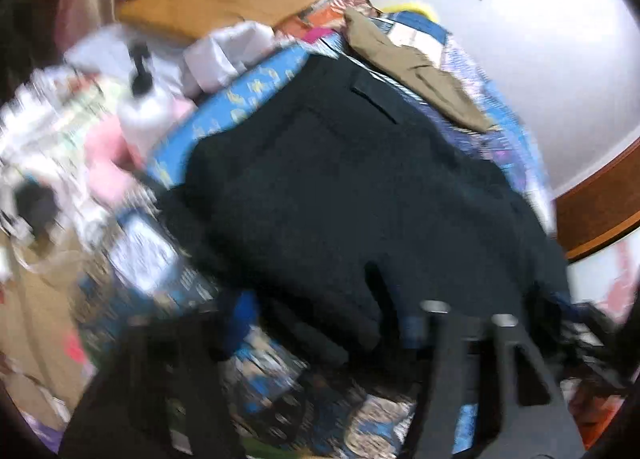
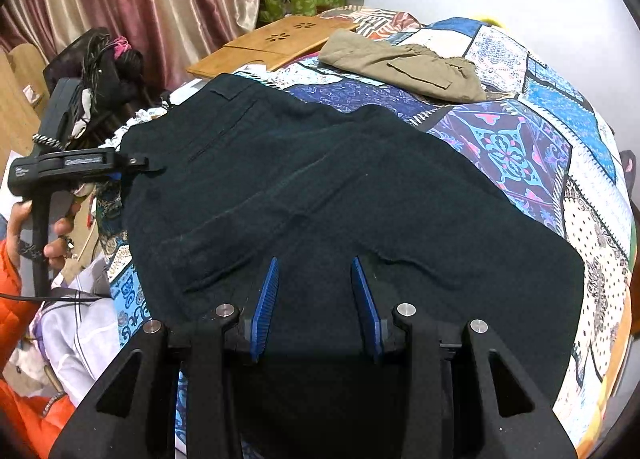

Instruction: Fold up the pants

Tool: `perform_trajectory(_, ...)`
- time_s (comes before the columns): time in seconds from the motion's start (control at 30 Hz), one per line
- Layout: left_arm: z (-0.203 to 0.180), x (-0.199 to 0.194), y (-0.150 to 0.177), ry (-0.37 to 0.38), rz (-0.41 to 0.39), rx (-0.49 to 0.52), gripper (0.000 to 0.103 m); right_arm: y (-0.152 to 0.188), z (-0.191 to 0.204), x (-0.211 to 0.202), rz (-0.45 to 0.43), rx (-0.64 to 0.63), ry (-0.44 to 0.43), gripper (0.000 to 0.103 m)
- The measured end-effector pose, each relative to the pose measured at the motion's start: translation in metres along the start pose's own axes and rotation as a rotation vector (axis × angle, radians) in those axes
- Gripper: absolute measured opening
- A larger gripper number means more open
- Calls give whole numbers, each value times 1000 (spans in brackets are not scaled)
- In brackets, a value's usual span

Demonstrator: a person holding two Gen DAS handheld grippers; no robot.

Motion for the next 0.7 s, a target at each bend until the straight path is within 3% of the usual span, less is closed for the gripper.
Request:
perform_trajectory(0.13, -22, -12, -15, -115, -85, 176, 25, 1, 0, 0, -2, 9, -2, 35)
perform_trajectory(0.23, -47, -32, -29, -172, -169, 315, 20, 0, 0, -1, -4, 26, -5, 35)
perform_trajectory(0.47, -106, -81, -70, -44, -289, 410, 18, 4, -17, -26, -33, 105, 9, 35)
perform_trajectory(0.7, -178, -118, -85, 61, -381, 541, 18, 36, -78, -78, -93, 271, 122, 36)
Point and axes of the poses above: each gripper's, at about its wrist camera, not at the fingertips, and x roughly the way its jaws point, z to its left, y to its underside, the point moved 8 cm from there along x, roughly the way its jaws point, and after that the axes turned 7 degrees about x, right-handed, at the moved point
